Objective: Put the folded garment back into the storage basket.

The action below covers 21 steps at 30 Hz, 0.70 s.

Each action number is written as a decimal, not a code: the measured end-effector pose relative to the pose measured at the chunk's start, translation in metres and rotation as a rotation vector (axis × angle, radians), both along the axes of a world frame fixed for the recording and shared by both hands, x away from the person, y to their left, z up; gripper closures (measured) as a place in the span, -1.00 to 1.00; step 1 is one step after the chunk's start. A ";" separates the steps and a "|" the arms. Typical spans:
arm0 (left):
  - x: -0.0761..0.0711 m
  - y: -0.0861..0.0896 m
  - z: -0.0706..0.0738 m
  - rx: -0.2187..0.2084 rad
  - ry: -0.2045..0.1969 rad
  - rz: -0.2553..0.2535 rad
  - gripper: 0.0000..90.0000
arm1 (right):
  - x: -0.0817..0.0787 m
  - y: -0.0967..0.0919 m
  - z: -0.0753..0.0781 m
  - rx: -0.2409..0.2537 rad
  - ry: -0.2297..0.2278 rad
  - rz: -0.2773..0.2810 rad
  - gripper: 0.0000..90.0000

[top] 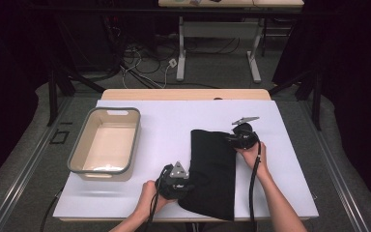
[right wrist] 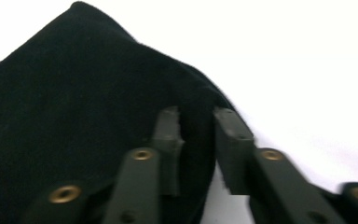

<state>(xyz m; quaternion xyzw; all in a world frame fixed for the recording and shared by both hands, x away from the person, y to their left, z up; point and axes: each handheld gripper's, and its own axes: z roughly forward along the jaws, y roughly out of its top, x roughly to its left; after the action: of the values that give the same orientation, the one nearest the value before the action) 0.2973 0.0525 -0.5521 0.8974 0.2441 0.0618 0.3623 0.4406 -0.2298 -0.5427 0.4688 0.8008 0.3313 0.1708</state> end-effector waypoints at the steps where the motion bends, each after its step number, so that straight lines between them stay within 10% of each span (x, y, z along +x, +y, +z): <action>1: -0.001 0.000 0.000 0.002 -0.012 -0.004 0.75 | 0.000 0.001 -0.001 0.001 0.004 0.003 0.81; 9: -0.016 0.010 0.005 0.017 -0.078 0.025 0.87 | -0.005 -0.002 0.005 -0.031 -0.037 -0.051 0.92; 16: -0.022 0.017 0.001 0.015 -0.058 0.038 0.87 | -0.005 -0.003 0.005 -0.052 -0.046 -0.108 0.93; 21: -0.017 0.018 0.001 0.011 -0.055 0.045 0.65 | -0.004 -0.003 0.000 -0.037 0.008 -0.059 0.63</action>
<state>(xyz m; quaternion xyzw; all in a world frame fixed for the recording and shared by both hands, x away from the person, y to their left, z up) 0.2802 0.0702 -0.5510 0.8915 0.2539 0.0960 0.3626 0.4362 -0.2326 -0.5427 0.4902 0.7934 0.3094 0.1857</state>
